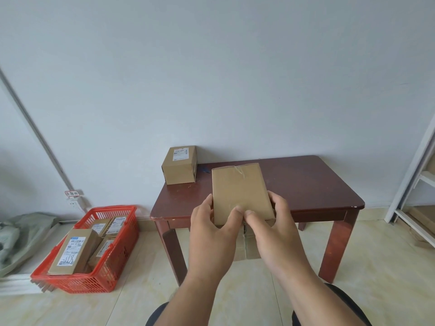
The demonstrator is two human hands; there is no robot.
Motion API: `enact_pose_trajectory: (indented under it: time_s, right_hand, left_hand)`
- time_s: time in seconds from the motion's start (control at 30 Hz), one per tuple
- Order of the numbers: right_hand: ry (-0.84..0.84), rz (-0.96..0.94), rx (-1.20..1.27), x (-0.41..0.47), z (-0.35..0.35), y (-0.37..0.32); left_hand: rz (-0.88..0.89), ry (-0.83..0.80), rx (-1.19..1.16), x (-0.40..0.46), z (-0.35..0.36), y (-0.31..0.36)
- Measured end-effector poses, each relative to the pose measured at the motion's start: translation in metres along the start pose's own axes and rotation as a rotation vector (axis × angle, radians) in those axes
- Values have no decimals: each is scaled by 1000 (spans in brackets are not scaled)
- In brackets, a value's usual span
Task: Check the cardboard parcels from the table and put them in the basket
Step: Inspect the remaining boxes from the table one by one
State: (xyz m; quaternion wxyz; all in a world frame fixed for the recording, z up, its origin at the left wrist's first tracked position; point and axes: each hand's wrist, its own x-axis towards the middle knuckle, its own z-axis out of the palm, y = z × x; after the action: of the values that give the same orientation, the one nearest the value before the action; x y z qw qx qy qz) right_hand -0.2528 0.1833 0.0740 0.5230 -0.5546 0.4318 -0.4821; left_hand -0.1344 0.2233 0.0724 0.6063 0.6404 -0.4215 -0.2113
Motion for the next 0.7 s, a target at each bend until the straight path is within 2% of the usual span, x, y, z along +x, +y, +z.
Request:
enact_pose_trajectory:
  time_s: [0.23,0.43,0.7]
  right_hand:
    - [102,-4,-32,6,1,6]
    - [68,-33,-71,5,1,9]
    - [111,-32,-46,11,2,13]
  left_hand:
    - [29,26,68,-10,5,-4]
    - [-19,67,14,-3,4,-5]
    - [66,3,39,0,6,-1]
